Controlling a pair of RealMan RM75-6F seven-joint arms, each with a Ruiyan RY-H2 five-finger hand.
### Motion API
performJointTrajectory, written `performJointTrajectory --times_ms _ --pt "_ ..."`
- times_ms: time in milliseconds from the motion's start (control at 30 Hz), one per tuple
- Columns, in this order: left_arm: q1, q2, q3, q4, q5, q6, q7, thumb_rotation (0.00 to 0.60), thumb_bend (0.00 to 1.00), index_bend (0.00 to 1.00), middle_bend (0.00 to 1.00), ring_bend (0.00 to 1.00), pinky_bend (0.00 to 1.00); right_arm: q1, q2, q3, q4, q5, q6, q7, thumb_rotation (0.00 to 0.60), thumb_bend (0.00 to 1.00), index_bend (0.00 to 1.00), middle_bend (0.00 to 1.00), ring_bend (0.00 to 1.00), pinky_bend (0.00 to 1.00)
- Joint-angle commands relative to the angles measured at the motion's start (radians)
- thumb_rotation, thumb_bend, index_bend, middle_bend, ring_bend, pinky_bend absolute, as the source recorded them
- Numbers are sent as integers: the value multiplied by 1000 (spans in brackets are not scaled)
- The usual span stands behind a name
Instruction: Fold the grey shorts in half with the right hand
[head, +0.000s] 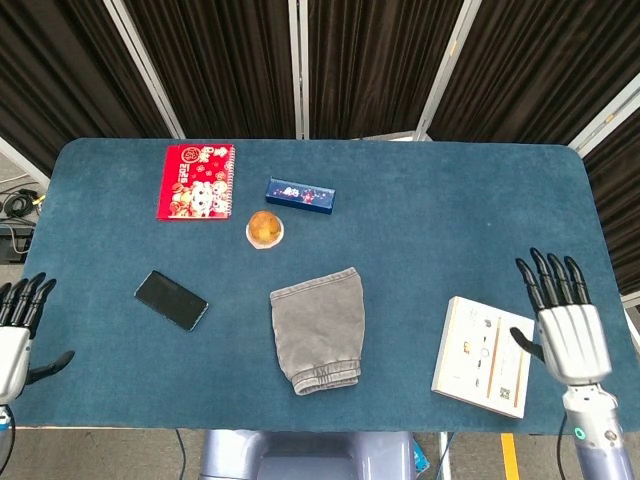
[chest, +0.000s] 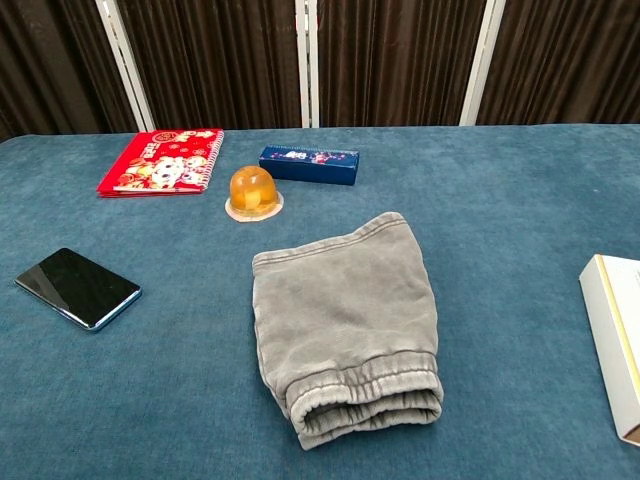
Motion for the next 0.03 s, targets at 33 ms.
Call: performJointTrajectory --times_ms 33 --pt "3 5 -1 -3 -1 1 -10 600 0 0 0 0 0 -24 1 -1 17 -20 13 14 600 0 0 0 0 0"
